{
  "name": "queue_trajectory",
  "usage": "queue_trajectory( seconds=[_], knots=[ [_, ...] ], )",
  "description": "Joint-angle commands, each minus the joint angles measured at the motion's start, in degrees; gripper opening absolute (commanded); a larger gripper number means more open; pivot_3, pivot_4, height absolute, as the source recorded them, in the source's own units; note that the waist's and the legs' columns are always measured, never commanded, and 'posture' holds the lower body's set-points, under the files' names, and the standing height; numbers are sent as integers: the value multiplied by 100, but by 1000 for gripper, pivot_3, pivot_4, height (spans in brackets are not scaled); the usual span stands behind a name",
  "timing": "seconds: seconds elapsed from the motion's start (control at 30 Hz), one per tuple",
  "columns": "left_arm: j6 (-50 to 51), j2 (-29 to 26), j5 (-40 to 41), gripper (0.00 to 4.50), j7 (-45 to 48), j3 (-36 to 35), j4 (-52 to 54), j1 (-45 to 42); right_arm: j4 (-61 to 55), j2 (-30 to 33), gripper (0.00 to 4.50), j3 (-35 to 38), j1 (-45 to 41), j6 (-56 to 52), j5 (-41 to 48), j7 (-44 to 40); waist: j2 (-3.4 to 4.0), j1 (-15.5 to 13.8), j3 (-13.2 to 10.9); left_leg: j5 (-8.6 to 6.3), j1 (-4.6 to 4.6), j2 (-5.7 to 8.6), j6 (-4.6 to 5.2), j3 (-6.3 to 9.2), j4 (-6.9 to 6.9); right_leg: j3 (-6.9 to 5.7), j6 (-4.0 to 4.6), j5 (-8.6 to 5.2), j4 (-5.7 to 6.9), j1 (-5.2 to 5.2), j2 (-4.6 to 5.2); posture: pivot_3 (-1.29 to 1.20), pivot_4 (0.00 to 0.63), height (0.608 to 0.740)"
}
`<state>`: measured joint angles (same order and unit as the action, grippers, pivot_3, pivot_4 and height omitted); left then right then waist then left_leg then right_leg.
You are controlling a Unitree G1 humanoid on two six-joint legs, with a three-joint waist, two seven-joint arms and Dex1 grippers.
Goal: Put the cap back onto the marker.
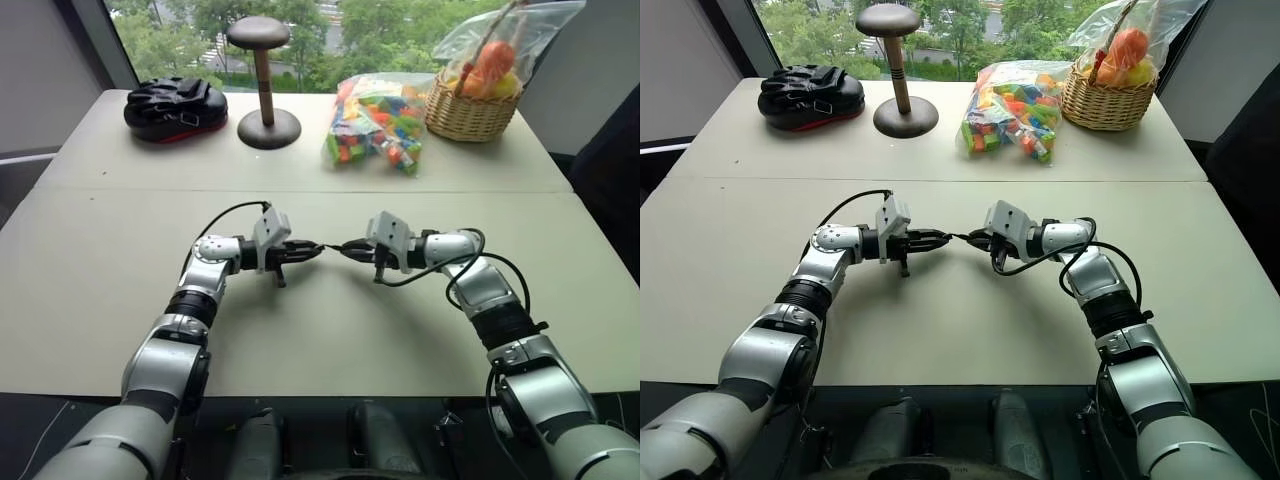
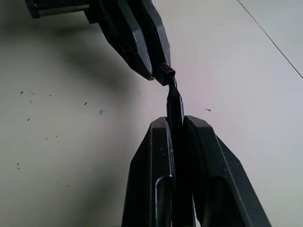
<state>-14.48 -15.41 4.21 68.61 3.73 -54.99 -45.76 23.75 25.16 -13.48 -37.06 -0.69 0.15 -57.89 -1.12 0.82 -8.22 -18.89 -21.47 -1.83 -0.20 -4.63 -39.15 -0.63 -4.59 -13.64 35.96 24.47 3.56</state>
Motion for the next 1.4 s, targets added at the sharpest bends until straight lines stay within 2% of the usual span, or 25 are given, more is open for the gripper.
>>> queue_trajectory(
  seconds=[0.03, 0.4, 0.6, 0.83, 1.1, 1.23, 1.4],
  knots=[
    [-125, 22, -7, 52, 0, 39, 77, -99, -317, -37, 0, -9, -15, 7, 64, -44, 0, 1, 0, 0, 0, 0, 0, 0, 0, 0, 0, 0, 0, 0, 0, 0, 150, 740],
    [-197, 20, -44, 52, 12, -7, -150, -364, -371, -13, 0, -51, 37, -3, 67, -89, 0, -1, 0, 0, 0, 1, 0, 0, 0, 0, 0, 0, 0, 0, 0, 0, 150, 740],
    [-487, -116, -371, 52, 629, 344, -362, -650, -96, 147, 0, -293, -175, 767, -309, -201, 0, 2, 0, 0, 0, 2, 0, -2, 0, -1, 0, 0, -1, 0, -3, 0, 150, 740],
    [-1109, -162, -811, 52, 760, 698, -808, -1185, 311, 194, 0, -462, -652, 1269, -720, -163, 0, 1, 0, 0, 0, 2, 0, -9, -1, 0, 0, 0, -1, 0, -4, 0, 150, 740],
    [-1603, 66, -1197, 52, 158, 858, -1053, -1381, 132, 21, 0, -509, -841, 972, -815, -122, 0, -3, 0, 0, -3, 1, 0, -7, 0, 0, 0, 0, 4, 0, -2, 0, 150, 740],
    [-1831, 273, -1280, 52, -462, 802, -1091, -1372, -73, -153, 0, -439, -791, 441, -608, -212, 0, -3, 0, 0, -2, 1, 1, -4, 0, 0, 0, 0, 6, 0, -1, 0, 150, 740],
    [-2198, 313, -1353, 52, -671, 839, -1058, -1317, -319, -216, 0, -365, -725, -199, -441, -483, 0, -2, 0, 0, -2, 0, 1, -2, 0, -1, 0, 0, 8, 0, -1, 0, 150, 740]
  ],
)
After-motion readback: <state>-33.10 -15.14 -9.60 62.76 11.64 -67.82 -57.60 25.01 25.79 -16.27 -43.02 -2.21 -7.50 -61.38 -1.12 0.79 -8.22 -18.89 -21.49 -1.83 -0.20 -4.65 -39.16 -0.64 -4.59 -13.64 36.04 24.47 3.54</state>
